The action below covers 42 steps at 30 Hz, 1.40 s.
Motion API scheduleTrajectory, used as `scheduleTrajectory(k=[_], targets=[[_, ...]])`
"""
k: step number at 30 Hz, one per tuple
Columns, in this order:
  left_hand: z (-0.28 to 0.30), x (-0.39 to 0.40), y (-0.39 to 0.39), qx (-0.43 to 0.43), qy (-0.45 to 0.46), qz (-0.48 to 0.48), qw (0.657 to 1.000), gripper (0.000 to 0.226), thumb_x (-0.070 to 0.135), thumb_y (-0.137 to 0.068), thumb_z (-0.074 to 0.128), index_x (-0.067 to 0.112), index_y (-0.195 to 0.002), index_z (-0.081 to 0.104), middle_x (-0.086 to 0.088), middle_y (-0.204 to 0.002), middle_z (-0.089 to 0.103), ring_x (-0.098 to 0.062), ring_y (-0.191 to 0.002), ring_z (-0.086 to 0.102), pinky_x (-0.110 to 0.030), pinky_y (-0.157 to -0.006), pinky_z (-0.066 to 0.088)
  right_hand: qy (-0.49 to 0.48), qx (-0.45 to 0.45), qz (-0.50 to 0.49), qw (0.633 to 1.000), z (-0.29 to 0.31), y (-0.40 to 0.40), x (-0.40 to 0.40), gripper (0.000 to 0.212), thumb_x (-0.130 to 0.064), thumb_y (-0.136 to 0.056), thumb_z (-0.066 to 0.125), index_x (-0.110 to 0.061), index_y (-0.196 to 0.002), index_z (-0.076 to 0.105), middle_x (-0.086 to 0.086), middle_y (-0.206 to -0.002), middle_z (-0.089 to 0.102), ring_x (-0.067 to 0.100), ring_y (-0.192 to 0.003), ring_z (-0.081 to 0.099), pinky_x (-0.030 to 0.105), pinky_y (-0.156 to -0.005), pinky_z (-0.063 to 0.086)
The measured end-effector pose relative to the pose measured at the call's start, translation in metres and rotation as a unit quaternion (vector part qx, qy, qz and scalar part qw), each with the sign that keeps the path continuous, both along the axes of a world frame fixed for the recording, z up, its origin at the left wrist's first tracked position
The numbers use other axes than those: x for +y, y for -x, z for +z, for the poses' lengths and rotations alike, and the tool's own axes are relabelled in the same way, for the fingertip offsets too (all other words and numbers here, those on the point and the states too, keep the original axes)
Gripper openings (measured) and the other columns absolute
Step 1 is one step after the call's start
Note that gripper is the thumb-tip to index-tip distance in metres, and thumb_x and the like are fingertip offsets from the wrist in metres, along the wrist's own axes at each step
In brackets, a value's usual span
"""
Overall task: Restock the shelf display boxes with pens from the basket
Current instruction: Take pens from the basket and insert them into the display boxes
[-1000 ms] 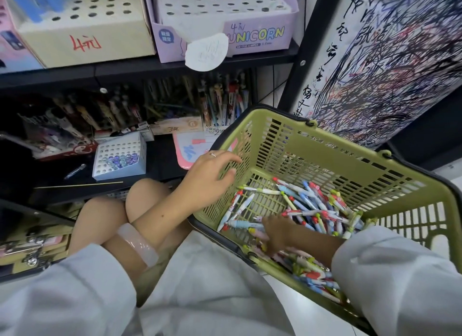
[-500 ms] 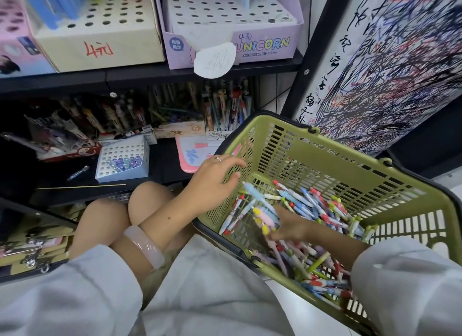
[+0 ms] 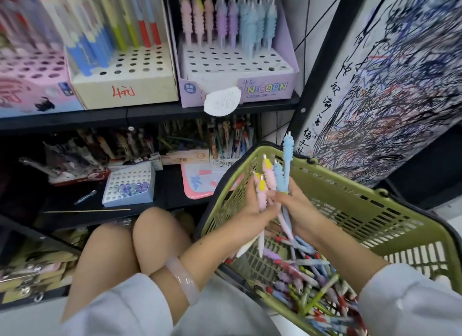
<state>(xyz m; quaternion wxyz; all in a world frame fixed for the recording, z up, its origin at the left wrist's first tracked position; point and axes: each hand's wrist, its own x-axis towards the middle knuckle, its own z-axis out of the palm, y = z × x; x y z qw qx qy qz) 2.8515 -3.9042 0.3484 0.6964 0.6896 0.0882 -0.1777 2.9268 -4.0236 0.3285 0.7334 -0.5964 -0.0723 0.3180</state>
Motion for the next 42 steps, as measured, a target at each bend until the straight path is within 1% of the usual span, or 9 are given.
scheduleTrajectory(k=[4, 9, 13, 18, 23, 30, 35, 39, 42], targets=[[0.009, -0.001, -0.005, -0.049, -0.003, 0.052, 0.997, 0.075, 0.033, -0.098, 0.040, 0.038, -0.144, -0.019, 0.007, -0.150, 0.029, 0.002, -0.077, 0.062, -0.029, -0.070, 0.054, 0.027, -0.060, -0.049, 0.997, 0.013, 0.010, 0.014, 0.028, -0.023, -0.097, 0.046, -0.031, -0.124, 0.046, -0.005, -0.118, 0.063, 0.007, -0.104, 0.063, 0.024, -0.080, 0.054], [0.016, 0.009, -0.006, -0.132, -0.027, 0.055, 0.989, 0.072, 0.024, -0.093, 0.054, 0.041, -0.145, 0.007, 0.026, -0.111, 0.052, 0.003, -0.060, 0.056, -0.018, -0.051, 0.049, 0.003, -0.083, -0.098, 0.992, 0.031, 0.018, 0.029, 0.025, -0.036, -0.100, 0.036, -0.030, -0.120, 0.049, -0.001, -0.103, 0.067, 0.016, -0.083, 0.068, 0.027, -0.050, 0.051], [0.024, 0.032, -0.006, -0.169, 0.006, 0.023, 0.985, 0.076, 0.008, -0.083, 0.068, 0.048, -0.133, 0.028, 0.030, -0.125, 0.051, 0.011, -0.102, 0.056, -0.014, -0.081, 0.048, 0.004, -0.102, -0.107, 0.989, 0.047, 0.010, 0.037, 0.021, -0.032, -0.100, 0.038, -0.034, -0.115, 0.052, -0.017, -0.099, 0.069, -0.002, -0.090, 0.067, 0.012, -0.064, 0.052], [0.045, 0.058, -0.008, -0.123, 0.066, 0.224, 0.965, 0.006, 0.012, -0.092, 0.055, 0.015, -0.098, 0.056, -0.001, -0.072, 0.064, -0.005, -0.042, 0.043, -0.016, -0.041, 0.037, 0.051, -0.164, -0.101, 0.980, 0.065, 0.005, 0.053, 0.026, -0.041, -0.099, 0.034, -0.039, -0.124, 0.043, -0.023, -0.112, 0.055, -0.015, -0.090, 0.057, 0.009, -0.068, 0.046], [0.062, 0.054, -0.012, -0.115, 0.223, 0.293, 0.923, 0.028, 0.024, -0.095, 0.049, 0.018, -0.122, 0.054, -0.007, -0.110, 0.068, -0.019, -0.101, 0.066, -0.043, -0.086, 0.054, 0.038, -0.219, -0.072, 0.972, 0.078, 0.015, 0.089, 0.013, -0.036, -0.099, 0.037, -0.035, -0.102, 0.050, -0.003, -0.096, 0.060, -0.002, -0.082, 0.063, 0.017, -0.068, 0.052], [0.084, 0.063, -0.010, -0.154, 0.276, 0.381, 0.869, 0.024, 0.020, -0.095, 0.049, 0.016, -0.119, 0.050, -0.002, -0.112, 0.065, -0.003, -0.088, 0.066, -0.017, -0.068, 0.052, 0.067, -0.307, -0.094, 0.945, 0.104, 0.025, 0.135, 0.025, -0.034, -0.101, 0.030, -0.049, -0.094, 0.049, -0.015, -0.098, 0.056, 0.000, -0.097, 0.055, 0.021, -0.082, 0.043], [0.103, 0.090, -0.005, -0.190, 0.207, 0.376, 0.883, 0.032, 0.005, -0.090, 0.056, 0.007, -0.122, 0.052, -0.014, -0.113, 0.065, -0.020, -0.103, 0.065, -0.033, -0.088, 0.051, 0.135, -0.358, -0.070, 0.921, 0.120, 0.023, 0.151, 0.039, -0.023, -0.096, 0.029, -0.016, -0.124, 0.055, 0.002, -0.131, 0.052, 0.019, -0.125, 0.043, 0.041, -0.108, 0.034], [0.115, 0.106, -0.004, -0.214, 0.198, 0.371, 0.882, 0.032, 0.004, -0.088, 0.059, 0.009, -0.119, 0.055, -0.012, -0.104, 0.069, -0.018, -0.092, 0.068, -0.034, -0.080, 0.054, 0.058, -0.298, 0.014, 0.953, 0.139, 0.018, 0.152, 0.029, -0.012, -0.100, 0.030, -0.024, -0.105, 0.056, 0.002, -0.128, 0.049, 0.005, -0.107, 0.051, 0.005, -0.088, 0.043], [0.123, 0.120, -0.003, -0.231, 0.187, 0.351, 0.888, 0.030, 0.005, -0.085, 0.062, 0.008, -0.115, 0.055, -0.001, -0.077, 0.072, -0.010, -0.065, 0.068, -0.023, -0.058, 0.054, 0.065, -0.287, 0.038, 0.955, 0.148, 0.011, 0.154, 0.030, -0.020, -0.101, 0.030, -0.021, -0.098, 0.060, 0.008, -0.111, 0.056, 0.008, -0.089, 0.052, 0.016, -0.082, 0.042]])
